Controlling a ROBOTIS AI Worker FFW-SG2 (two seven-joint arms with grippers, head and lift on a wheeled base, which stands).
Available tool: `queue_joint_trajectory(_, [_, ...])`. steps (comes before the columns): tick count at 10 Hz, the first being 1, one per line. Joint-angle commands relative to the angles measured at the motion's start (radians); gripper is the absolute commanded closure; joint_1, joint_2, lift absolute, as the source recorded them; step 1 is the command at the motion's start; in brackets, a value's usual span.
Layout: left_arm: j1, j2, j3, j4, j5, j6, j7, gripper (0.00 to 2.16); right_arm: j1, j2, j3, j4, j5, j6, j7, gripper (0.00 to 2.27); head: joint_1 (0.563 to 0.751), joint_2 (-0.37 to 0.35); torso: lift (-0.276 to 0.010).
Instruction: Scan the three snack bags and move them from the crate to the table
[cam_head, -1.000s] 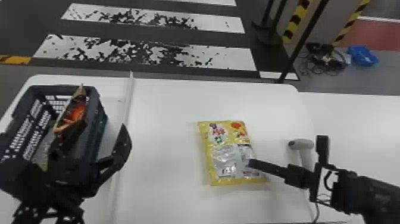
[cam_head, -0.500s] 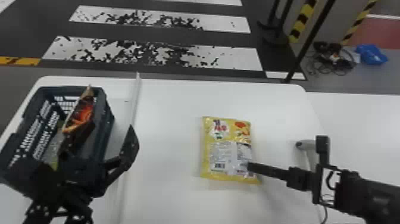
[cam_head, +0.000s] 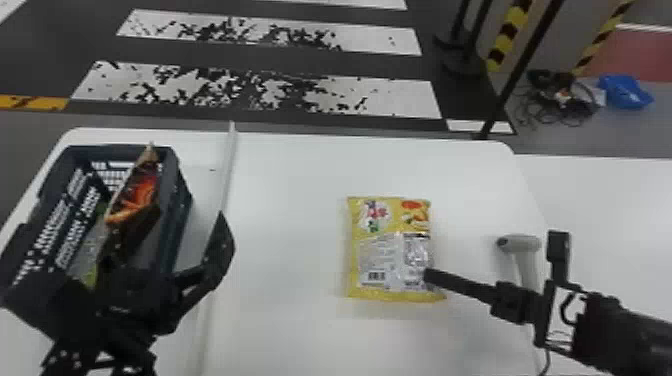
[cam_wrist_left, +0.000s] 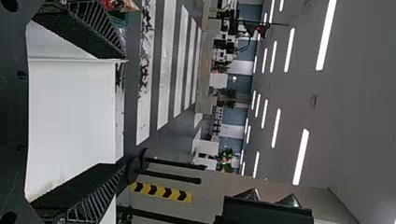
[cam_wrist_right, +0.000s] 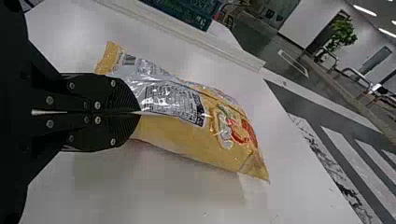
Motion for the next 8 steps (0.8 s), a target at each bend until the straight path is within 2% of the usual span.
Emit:
queue_joint_trajectory(1, [0.011,0.000,-0.001,-0.001,-0.001,-0.017,0.000,0.03,0.054,0.007,-0.062,-0.105,-0.076,0.035,-0.019,2.24,0.695,-0.098,-0.062])
queue_joint_trajectory(3, [0.020,0.000,-0.001,-0.001,0.000,-0.036,0.000,0.03,0.079,0.029,-0.216,-0.154,-0.246,0.035,-0.092,2.24,0.695,-0.121,-0.062])
queue_joint_trajectory(5, [0.029,0.006,0.001,-0.001,-0.001,-0.057,0.000,0.03,0.067,0.049,-0.360,-0.140,-0.334,-0.024,-0.177,2.24,0.695,-0.181,-0.062])
queue_joint_trajectory(6, [0.029,0.006,0.002,-0.001,0.000,-0.057,0.000,0.03,0.047,0.056,-0.418,-0.108,-0.372,-0.067,-0.215,2.24,0.695,-0.235,-0.062])
queue_joint_trajectory(8, [0.031,0.013,0.005,-0.007,0.000,-0.057,0.002,0.03,-0.032,0.050,-0.492,0.062,-0.395,-0.195,-0.284,2.24,0.695,-0.315,-0.062])
